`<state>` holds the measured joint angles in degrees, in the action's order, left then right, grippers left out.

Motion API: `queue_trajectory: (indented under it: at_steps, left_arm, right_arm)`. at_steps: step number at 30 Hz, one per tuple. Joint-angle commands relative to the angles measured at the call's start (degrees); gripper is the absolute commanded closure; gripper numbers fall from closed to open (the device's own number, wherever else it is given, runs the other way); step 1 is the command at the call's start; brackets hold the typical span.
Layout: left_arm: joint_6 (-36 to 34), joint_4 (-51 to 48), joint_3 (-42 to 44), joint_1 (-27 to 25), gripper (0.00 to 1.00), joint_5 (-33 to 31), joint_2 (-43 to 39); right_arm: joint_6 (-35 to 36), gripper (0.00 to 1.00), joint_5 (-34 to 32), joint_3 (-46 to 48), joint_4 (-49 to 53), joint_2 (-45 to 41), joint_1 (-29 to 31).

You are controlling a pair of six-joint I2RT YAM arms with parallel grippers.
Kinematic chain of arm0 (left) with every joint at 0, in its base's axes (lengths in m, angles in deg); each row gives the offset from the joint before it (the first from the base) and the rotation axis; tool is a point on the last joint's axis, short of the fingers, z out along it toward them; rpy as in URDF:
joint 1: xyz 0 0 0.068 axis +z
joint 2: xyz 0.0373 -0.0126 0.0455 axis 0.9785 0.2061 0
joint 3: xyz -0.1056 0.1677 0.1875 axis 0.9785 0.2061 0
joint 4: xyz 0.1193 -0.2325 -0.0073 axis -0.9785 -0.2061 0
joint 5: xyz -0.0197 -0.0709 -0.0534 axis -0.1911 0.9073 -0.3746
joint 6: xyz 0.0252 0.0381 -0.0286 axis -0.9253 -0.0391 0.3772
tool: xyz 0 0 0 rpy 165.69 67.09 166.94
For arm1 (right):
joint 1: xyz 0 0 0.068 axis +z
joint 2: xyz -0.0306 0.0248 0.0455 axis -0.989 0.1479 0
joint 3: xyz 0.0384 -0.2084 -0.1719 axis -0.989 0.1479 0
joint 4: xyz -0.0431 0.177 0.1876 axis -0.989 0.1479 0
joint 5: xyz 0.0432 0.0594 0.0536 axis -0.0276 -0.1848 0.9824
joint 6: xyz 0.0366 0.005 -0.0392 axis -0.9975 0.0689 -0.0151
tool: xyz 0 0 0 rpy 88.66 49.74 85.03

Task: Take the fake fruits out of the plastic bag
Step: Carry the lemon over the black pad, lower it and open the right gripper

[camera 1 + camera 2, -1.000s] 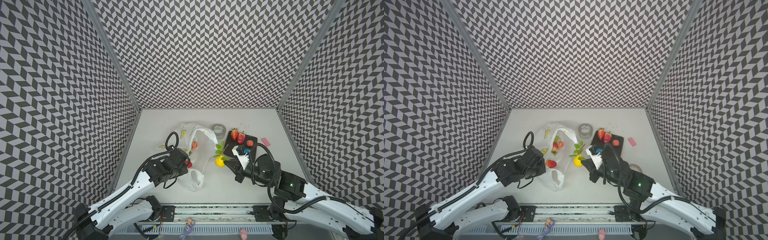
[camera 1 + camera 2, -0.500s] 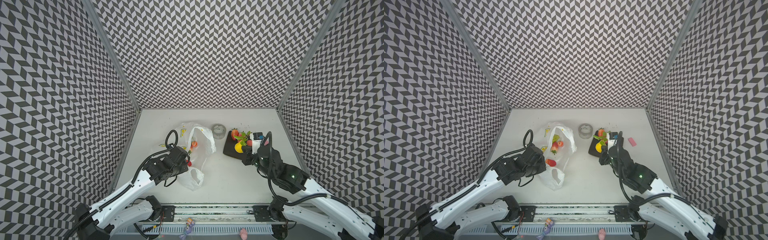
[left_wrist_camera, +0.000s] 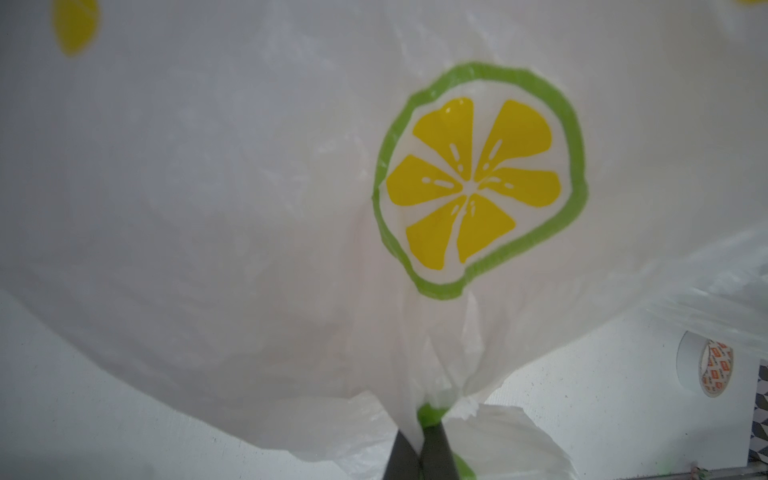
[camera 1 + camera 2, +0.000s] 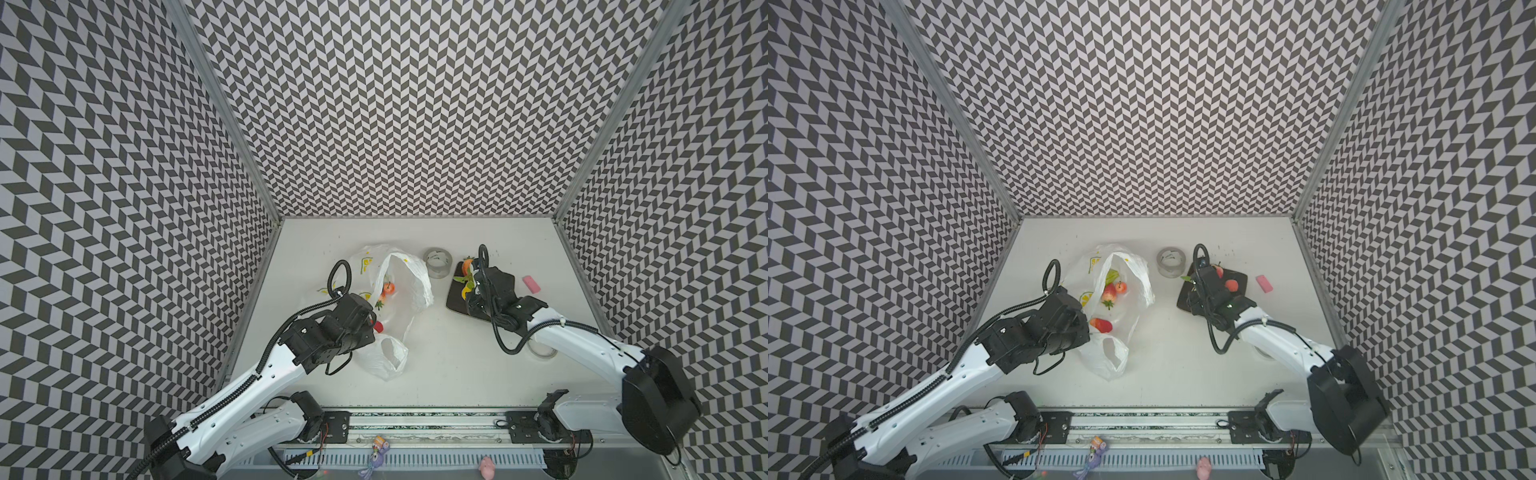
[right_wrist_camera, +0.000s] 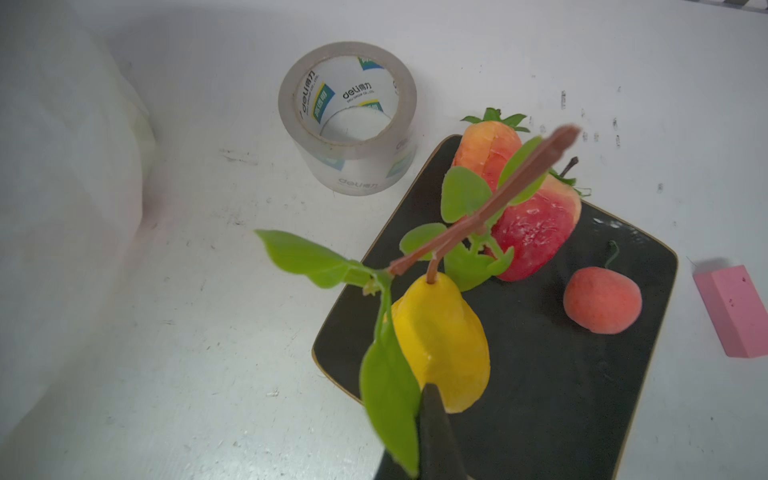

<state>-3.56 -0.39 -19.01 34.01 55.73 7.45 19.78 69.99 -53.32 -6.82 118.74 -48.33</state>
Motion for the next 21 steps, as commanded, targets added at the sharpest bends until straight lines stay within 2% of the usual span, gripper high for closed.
queue_trajectory:
  at_steps: [1,8,21]
  left_arm:
    - [-0.28,-0.69,-1.38,0.33,1.0,-0.99,-0.94]
    - [-0.59,-1.4,-2.04,0.38,1.0,-1.51,-1.04]
    - [-0.51,-2.31,-2.32,0.33,1.0,-2.13,-1.54]
  right_arm:
    - [5.42,1.0,0.3,-3.77,-5.38,4.25,-0.37]
    - [8.56,1.0,-1.56,-8.61,-5.0,11.98,-0.73]
    - [9.74,0.99,-4.19,-13.39,-4.38,18.33,-2.64]
